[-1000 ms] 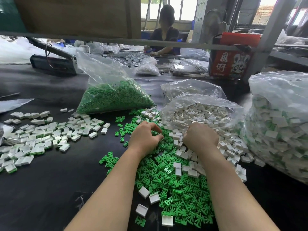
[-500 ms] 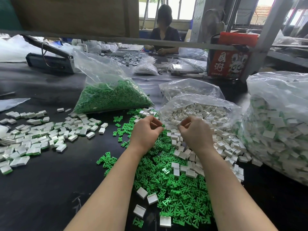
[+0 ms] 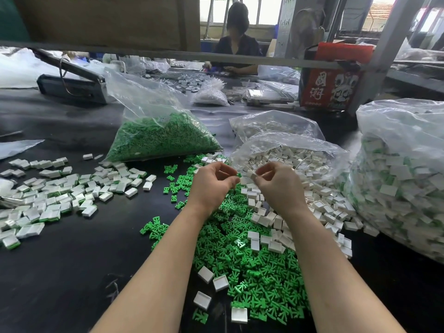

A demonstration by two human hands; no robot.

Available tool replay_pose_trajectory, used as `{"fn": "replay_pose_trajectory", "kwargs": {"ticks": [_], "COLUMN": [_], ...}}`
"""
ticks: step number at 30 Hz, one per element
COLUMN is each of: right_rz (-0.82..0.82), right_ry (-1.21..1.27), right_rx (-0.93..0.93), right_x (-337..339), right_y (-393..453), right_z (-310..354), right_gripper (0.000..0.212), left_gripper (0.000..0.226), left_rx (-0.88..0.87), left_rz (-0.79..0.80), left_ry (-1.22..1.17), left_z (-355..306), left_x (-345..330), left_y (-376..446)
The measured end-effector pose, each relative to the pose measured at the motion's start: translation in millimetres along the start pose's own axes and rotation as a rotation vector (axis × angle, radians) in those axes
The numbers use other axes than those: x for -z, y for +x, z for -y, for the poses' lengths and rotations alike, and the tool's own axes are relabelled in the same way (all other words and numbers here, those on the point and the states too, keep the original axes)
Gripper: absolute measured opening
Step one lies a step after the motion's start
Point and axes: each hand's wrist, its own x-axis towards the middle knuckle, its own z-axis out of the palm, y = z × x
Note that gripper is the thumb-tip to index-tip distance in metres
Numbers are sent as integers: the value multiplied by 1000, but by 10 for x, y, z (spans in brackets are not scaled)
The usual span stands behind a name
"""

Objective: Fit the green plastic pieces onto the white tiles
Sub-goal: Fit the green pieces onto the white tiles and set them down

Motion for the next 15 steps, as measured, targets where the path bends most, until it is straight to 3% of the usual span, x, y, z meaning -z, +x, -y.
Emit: {"fn": "replay_pose_trajectory", "kwargs": {"ticks": [15], "right_rz": [55], "right_ry": [162], "right_rx": [-34], "right_x": [-30], "right_y": [-11], "right_z": [-3], "right_gripper": [9], "left_gripper": [13], "left_rx": [29], "left_rz": [16], "left_ry": [-74], "left_z": [56], "left_x": [26], "left_y": [19]}}
